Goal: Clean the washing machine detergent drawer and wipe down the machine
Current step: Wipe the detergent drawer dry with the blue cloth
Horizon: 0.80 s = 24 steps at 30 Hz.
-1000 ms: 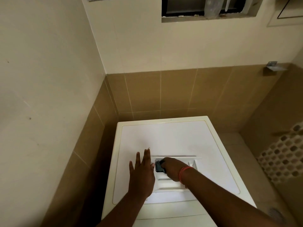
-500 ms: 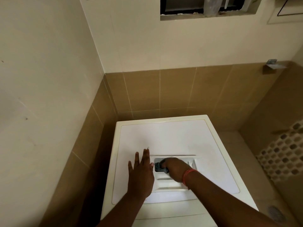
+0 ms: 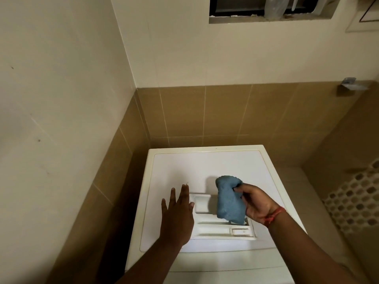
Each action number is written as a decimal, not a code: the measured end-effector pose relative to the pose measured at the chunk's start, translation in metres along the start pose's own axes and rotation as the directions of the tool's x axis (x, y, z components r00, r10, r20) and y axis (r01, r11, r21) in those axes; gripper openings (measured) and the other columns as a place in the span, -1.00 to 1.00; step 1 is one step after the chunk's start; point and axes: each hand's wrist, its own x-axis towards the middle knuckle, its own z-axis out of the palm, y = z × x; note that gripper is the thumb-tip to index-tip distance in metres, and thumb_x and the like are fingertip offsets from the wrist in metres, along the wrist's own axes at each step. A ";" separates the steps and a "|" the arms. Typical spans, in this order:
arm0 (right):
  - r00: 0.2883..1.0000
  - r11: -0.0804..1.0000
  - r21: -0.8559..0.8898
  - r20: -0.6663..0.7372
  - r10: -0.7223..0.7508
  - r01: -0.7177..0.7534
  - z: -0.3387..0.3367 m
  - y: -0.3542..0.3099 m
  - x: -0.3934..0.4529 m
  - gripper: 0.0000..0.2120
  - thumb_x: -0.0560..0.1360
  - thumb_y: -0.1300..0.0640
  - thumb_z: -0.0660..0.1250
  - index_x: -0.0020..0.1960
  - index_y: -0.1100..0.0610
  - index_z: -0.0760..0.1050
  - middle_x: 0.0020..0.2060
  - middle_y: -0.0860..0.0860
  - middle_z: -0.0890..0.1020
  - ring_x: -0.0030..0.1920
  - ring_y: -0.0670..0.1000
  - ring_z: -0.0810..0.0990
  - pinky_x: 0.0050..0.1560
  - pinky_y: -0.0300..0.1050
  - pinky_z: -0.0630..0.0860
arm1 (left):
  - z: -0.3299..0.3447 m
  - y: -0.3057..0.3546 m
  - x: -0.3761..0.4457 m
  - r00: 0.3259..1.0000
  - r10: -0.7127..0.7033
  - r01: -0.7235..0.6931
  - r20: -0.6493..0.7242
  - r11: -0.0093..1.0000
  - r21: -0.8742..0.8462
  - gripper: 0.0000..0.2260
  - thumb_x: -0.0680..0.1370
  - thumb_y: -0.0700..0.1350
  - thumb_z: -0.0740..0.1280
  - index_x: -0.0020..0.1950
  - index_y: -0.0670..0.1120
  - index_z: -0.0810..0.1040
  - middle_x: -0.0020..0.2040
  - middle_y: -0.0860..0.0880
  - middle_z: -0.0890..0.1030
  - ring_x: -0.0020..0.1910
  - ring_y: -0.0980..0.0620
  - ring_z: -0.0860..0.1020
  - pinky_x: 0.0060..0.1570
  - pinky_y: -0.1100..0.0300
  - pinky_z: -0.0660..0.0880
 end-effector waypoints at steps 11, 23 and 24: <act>0.867 -0.239 -0.886 0.447 -0.220 0.397 0.043 0.015 0.022 -0.64 0.46 -0.08 0.14 0.13 0.00 0.57 -0.08 0.04 0.51 -0.07 0.02 0.52 -0.06 -0.13 0.46 | 0.002 -0.001 0.001 1.000 -0.003 0.001 -0.026 0.998 -0.065 -0.46 0.67 0.06 0.02 0.60 0.01 -0.08 0.60 0.02 0.06 0.58 -0.06 -0.04 0.49 -0.07 -0.07; 0.857 -0.626 -0.739 0.470 -0.211 0.251 0.037 0.031 0.064 -0.44 0.23 0.13 0.54 0.19 0.16 0.45 -0.03 0.14 0.56 -0.12 0.18 0.58 -0.21 0.00 0.52 | -0.002 0.001 0.000 1.000 -0.026 0.025 -0.012 0.996 -0.080 -0.44 0.66 0.07 0.03 0.59 0.01 -0.16 0.60 -0.01 -0.02 0.57 -0.08 -0.11 0.49 -0.10 -0.12; 0.877 -0.635 -0.738 0.440 -0.193 0.230 0.029 0.029 0.061 -0.43 0.25 0.17 0.53 0.22 0.17 0.45 0.01 0.17 0.55 -0.09 0.21 0.58 -0.18 0.02 0.53 | -0.002 0.001 0.000 0.999 -0.029 0.028 -0.017 0.997 -0.075 -0.44 0.66 0.07 0.01 0.59 0.01 -0.16 0.60 -0.01 -0.01 0.57 -0.07 -0.11 0.49 -0.10 -0.09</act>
